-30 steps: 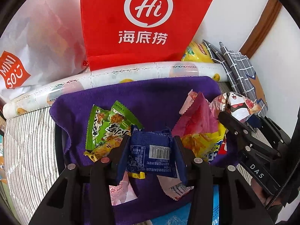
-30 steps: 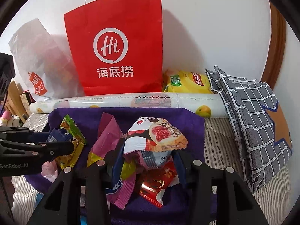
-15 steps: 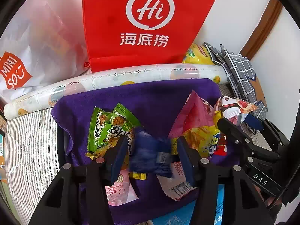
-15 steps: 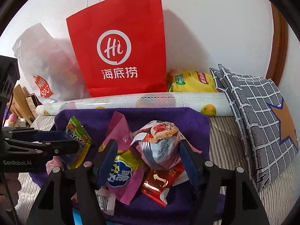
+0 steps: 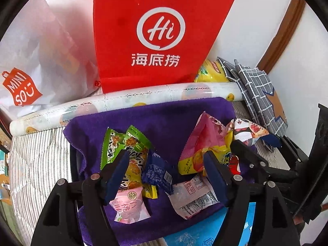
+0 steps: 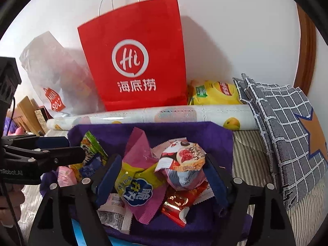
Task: Organize snacks
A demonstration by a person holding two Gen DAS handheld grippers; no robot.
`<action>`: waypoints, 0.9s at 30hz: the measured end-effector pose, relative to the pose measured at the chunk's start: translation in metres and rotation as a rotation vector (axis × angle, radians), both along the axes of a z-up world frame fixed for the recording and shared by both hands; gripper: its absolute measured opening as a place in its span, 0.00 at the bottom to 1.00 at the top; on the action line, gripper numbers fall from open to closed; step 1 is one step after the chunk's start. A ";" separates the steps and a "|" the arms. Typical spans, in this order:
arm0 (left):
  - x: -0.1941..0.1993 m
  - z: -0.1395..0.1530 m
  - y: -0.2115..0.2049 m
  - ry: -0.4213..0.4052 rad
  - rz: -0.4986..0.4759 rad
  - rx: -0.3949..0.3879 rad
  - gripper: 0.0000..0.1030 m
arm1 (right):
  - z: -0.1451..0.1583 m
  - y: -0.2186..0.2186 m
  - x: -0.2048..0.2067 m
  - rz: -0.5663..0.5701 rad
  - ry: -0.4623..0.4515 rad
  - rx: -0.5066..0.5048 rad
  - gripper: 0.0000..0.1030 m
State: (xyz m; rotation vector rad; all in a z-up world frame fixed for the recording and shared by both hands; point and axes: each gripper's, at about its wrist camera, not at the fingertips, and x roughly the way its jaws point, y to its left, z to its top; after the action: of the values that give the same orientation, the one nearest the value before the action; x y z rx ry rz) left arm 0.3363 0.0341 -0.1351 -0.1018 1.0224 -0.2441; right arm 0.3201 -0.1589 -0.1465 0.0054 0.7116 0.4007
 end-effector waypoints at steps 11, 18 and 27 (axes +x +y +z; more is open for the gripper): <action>-0.028 0.036 0.000 -0.071 0.022 0.016 0.79 | 0.041 -0.004 -0.026 -0.014 -0.036 0.065 0.79; -0.075 0.062 -0.005 -0.107 0.039 0.001 0.83 | 0.073 -0.004 -0.081 -0.051 -0.055 0.013 0.79; -0.154 0.099 -0.020 -0.166 0.053 0.018 0.88 | 0.114 -0.029 -0.164 -0.126 -0.087 0.005 0.79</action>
State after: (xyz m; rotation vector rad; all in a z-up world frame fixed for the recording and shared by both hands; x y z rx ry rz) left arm 0.1821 0.0144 -0.0366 -0.0903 0.8557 -0.1919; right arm 0.1557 -0.1878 -0.0321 0.0371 0.6213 0.2802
